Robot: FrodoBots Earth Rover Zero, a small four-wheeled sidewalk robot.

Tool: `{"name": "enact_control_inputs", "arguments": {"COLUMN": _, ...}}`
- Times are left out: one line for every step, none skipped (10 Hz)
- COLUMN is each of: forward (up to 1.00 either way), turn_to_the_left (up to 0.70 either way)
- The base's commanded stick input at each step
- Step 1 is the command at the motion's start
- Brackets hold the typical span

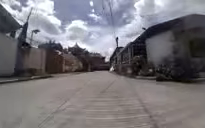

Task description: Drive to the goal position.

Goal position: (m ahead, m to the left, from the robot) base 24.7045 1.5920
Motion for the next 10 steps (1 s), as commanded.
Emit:
{"name": "enact_control_inputs", "arguments": {"forward": 0.70, "turn_to_the_left": 0.00}}
{"name": "enact_control_inputs", "arguments": {"forward": 0.70, "turn_to_the_left": 0.00}}
{"name": "enact_control_inputs", "arguments": {"forward": 0.70, "turn_to_the_left": 0.00}}
{"name": "enact_control_inputs", "arguments": {"forward": 0.70, "turn_to_the_left": 0.00}}
{"name": "enact_control_inputs", "arguments": {"forward": 0.70, "turn_to_the_left": 0.00}}
{"name": "enact_control_inputs", "arguments": {"forward": 0.70, "turn_to_the_left": 0.00}}
{"name": "enact_control_inputs", "arguments": {"forward": 0.70, "turn_to_the_left": 0.00}}
{"name": "enact_control_inputs", "arguments": {"forward": 0.70, "turn_to_the_left": 0.00}}
{"name": "enact_control_inputs", "arguments": {"forward": 0.70, "turn_to_the_left": 0.00}}
{"name": "enact_control_inputs", "arguments": {"forward": 0.70, "turn_to_the_left": 0.00}}
